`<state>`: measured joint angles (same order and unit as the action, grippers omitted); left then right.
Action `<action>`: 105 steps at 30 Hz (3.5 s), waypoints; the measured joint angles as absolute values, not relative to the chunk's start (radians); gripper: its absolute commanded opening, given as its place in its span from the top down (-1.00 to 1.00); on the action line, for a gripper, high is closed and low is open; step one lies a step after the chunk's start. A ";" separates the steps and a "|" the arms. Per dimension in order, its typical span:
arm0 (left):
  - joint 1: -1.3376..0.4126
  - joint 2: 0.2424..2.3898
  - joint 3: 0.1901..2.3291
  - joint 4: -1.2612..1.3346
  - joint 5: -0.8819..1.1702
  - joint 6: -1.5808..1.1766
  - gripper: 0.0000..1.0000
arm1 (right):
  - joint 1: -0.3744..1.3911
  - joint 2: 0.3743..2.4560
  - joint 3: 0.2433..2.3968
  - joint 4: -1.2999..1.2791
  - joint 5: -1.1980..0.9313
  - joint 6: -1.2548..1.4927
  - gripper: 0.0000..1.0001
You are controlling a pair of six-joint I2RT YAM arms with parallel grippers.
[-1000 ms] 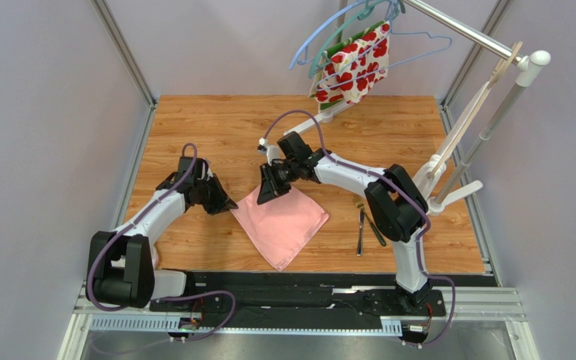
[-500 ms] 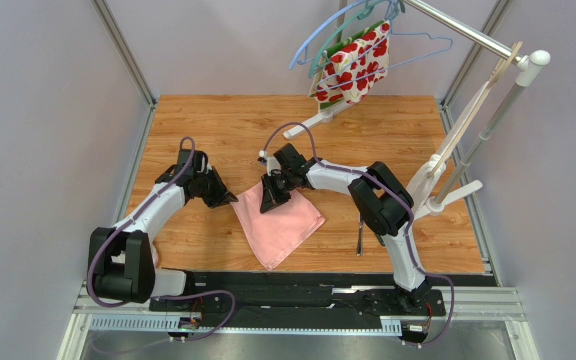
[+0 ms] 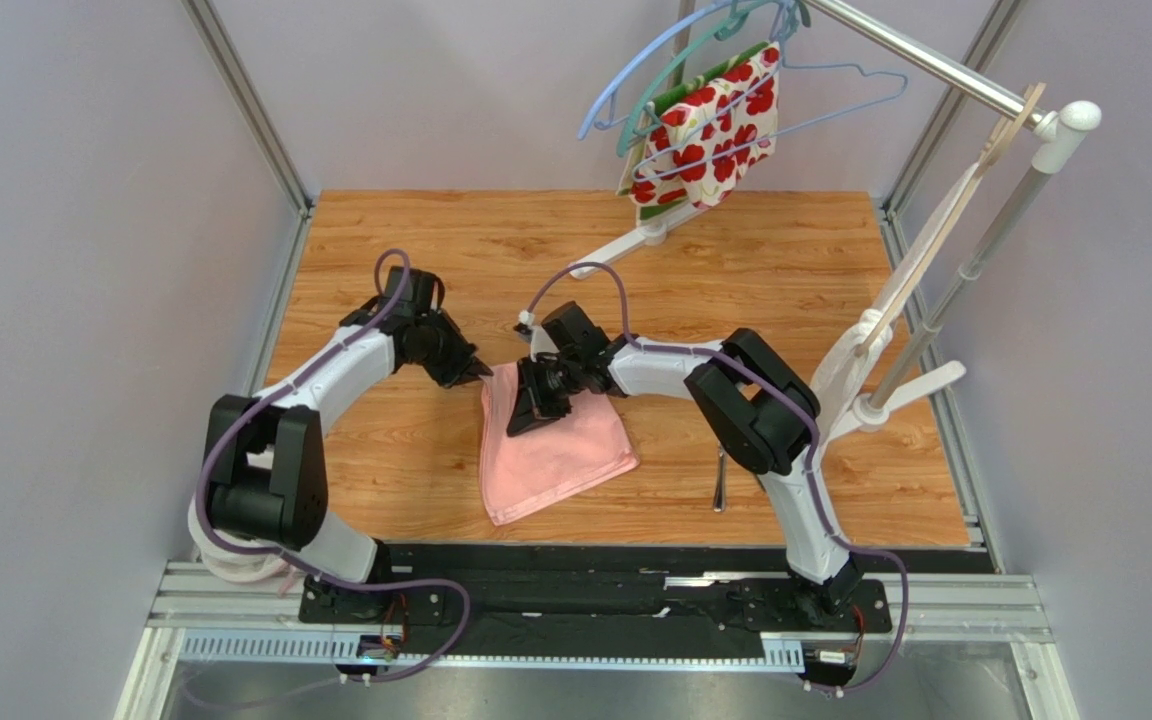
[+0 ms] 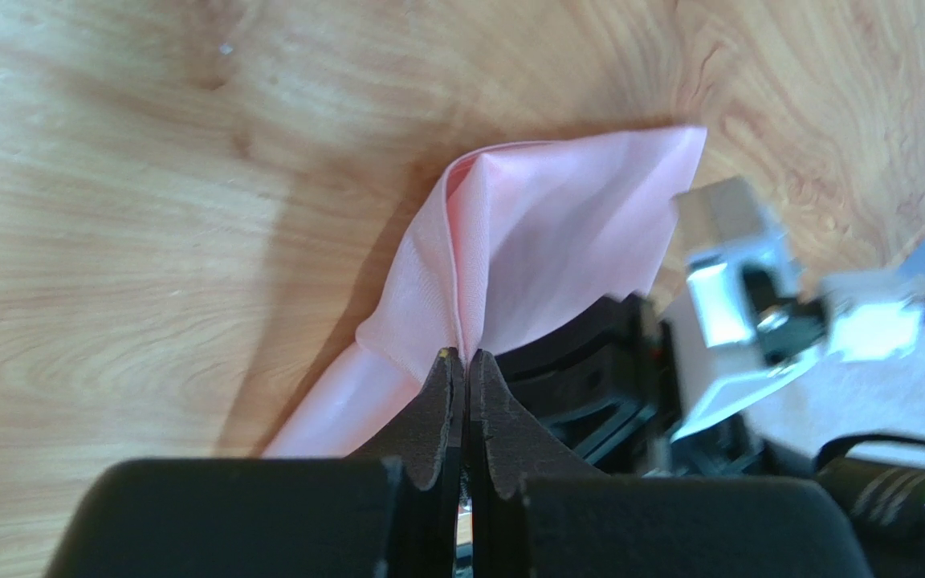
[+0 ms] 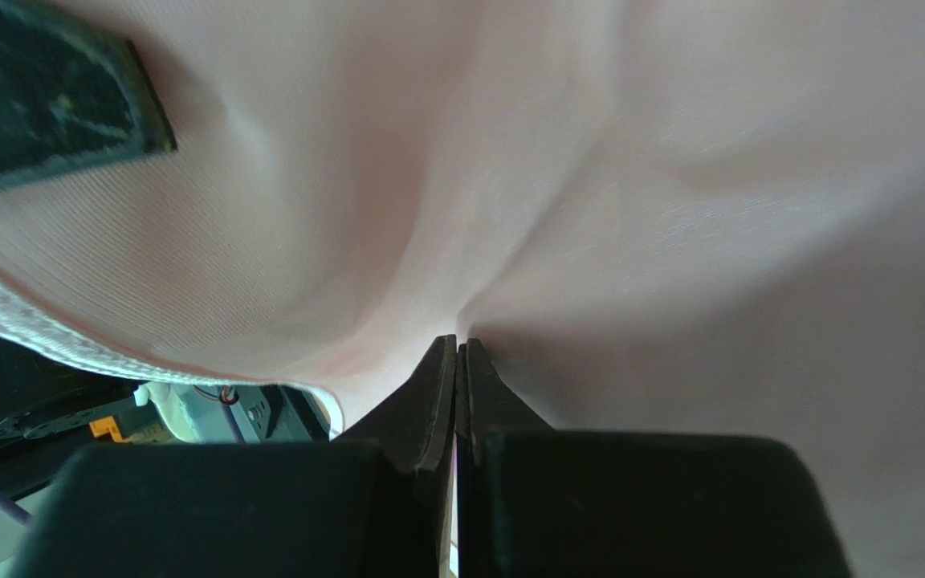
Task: Fold the napkin into a case and place the utensils inside
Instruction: Pick up the lower triangle-folded napkin from the center of the board, then fold the lower triangle-folded napkin at the center of the board.
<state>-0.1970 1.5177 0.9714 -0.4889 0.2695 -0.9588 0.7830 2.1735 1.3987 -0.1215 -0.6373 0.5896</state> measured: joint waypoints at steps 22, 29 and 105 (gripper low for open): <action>-0.255 1.613 1.129 -0.583 0.144 -1.069 1.00 | 0.703 2.152 1.439 -0.297 -0.587 0.380 1.00; -0.263 1.643 1.215 -0.632 0.144 -1.134 1.00 | 0.739 2.146 1.392 -0.196 -0.588 0.421 1.00; -0.275 1.474 1.113 -0.794 0.279 -1.182 1.00 | 1.138 1.764 1.123 -0.154 0.198 0.194 -0.63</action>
<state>-0.2752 1.4742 1.1130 -0.7940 0.2790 -1.1820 1.1381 1.7641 1.1229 -0.1535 0.1982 0.1940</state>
